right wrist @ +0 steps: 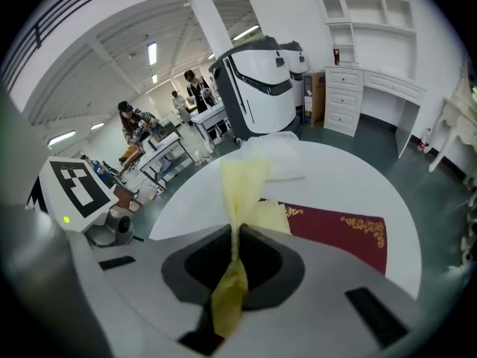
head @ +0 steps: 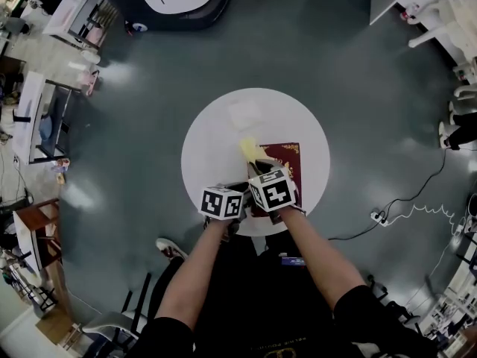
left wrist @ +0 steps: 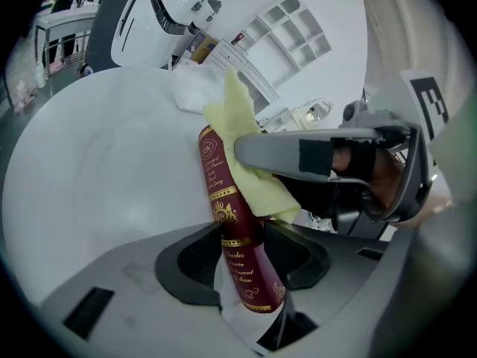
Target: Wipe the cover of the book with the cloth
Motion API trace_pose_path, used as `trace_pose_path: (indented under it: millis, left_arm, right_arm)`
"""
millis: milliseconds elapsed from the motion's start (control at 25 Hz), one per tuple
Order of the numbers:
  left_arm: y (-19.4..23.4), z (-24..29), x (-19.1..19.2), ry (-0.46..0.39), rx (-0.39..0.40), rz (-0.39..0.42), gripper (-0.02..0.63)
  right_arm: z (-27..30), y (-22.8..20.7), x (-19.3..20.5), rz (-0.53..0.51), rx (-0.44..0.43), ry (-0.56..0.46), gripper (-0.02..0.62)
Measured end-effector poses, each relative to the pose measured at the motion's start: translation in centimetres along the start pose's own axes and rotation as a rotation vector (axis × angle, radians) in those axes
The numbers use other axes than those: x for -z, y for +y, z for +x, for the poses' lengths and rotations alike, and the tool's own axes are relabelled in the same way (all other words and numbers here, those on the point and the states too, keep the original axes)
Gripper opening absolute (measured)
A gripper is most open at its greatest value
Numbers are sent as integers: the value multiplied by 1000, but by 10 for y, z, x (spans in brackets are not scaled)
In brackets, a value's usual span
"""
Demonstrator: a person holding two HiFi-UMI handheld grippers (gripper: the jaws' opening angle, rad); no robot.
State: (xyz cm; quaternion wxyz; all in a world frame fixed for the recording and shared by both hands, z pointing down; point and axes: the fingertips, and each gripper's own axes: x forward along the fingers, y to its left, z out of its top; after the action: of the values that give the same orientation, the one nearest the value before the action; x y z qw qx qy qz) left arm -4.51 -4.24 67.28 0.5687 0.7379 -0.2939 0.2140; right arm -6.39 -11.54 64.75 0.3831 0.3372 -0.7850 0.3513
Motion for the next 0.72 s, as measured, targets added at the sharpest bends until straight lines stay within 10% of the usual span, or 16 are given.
trace_pose_path:
  millis: [720]
  left_arm:
    - [3,-2,1,-2,-3,-10,178]
  right_arm:
    - [-5,-20,9,-7,36,2,79]
